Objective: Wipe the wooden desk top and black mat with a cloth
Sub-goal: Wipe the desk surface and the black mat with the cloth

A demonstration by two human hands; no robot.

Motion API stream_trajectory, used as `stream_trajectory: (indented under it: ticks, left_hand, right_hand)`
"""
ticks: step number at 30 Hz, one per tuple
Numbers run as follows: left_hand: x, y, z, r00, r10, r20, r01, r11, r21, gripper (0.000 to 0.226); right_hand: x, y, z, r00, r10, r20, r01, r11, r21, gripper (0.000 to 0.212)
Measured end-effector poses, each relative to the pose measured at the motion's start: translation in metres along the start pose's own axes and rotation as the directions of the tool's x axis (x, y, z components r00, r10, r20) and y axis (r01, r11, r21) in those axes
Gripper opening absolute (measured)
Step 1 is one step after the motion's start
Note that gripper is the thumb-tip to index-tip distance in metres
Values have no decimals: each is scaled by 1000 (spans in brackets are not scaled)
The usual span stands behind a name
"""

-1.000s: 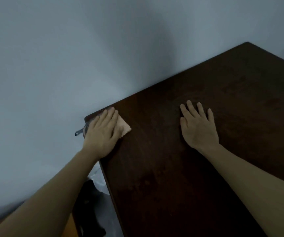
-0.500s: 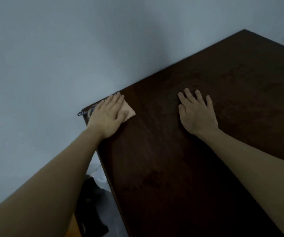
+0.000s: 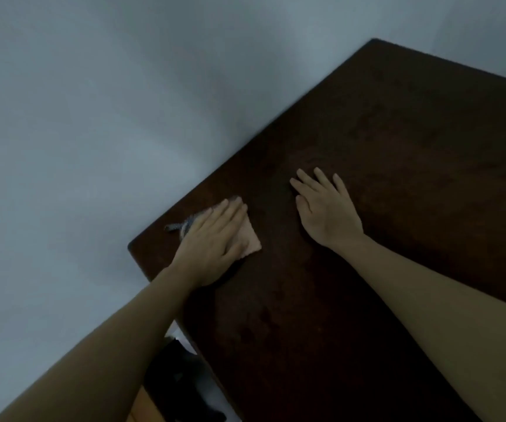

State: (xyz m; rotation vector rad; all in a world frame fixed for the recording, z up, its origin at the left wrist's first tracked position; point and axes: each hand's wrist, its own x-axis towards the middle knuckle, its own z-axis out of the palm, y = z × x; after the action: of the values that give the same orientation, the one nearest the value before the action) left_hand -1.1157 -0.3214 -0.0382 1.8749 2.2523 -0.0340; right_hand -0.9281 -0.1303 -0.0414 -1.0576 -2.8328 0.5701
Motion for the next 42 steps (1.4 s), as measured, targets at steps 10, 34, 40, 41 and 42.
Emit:
stream_trajectory:
  ticks: [10, 34, 40, 41, 42]
  left_hand:
    - [72, -34, -12, 954, 300, 15, -300, 950, 86, 63]
    - [26, 95, 2, 849, 520, 98, -529, 838, 136, 68]
    - [-109, 93, 19, 692, 688, 218, -718, 687, 114, 66]
    - [-121, 93, 22, 691, 686, 228, -718, 687, 108, 65]
    - [-124, 93, 25, 692, 684, 232, -716, 690, 101, 65]
  right_hand:
    - [-3, 0, -19, 996, 68, 63, -82, 962, 259, 46]
    - [-253, 53, -18, 792, 607, -66, -609, 793, -16, 57]
    - [-317, 35, -10, 737, 675, -44, -676, 737, -19, 59]
    - [-323, 32, -10, 732, 681, -39, -682, 732, -21, 60]
    - [-328, 30, -9, 726, 686, -37, -687, 726, -20, 60]
